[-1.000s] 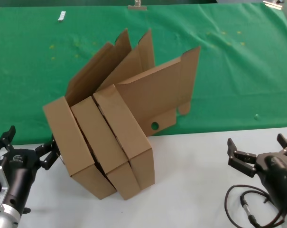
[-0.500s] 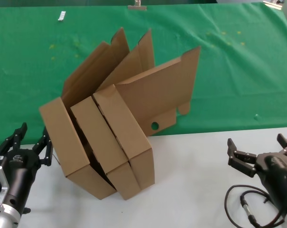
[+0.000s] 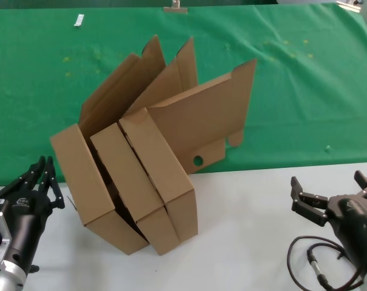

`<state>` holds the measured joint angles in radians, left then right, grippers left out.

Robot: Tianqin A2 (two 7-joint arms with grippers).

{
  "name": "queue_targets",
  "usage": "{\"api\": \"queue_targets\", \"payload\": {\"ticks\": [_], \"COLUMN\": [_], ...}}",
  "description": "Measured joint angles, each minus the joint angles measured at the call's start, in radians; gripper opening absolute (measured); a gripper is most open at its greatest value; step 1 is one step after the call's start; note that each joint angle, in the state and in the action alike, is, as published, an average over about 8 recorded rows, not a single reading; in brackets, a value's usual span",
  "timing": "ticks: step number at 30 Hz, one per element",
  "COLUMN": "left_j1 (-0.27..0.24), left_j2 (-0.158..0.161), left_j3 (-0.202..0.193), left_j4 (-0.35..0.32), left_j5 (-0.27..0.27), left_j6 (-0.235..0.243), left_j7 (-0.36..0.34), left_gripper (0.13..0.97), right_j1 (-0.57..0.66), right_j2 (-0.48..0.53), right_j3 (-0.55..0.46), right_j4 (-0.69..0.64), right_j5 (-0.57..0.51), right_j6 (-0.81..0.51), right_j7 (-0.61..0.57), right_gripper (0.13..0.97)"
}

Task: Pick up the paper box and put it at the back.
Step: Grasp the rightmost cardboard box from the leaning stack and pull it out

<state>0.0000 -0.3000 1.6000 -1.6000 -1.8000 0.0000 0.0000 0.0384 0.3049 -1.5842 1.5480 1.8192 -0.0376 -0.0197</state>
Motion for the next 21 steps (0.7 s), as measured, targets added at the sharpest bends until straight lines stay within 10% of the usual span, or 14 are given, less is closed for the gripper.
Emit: {"api": "queue_targets", "payload": {"ticks": [21], "left_j1": [0.0], "left_j2": [0.0], "left_j3": [0.0], "left_j4": [0.0], "left_j5": [0.0], "left_j6": [0.0], "left_j7": [0.0], "left_gripper": [0.145], "right_j1": [0.0], "right_j2": [0.0], "right_j3": [0.0], "right_j4": [0.0], "right_j5": [0.0], "right_j6": [0.0], "right_j7": [0.0], "right_gripper": [0.966]}}
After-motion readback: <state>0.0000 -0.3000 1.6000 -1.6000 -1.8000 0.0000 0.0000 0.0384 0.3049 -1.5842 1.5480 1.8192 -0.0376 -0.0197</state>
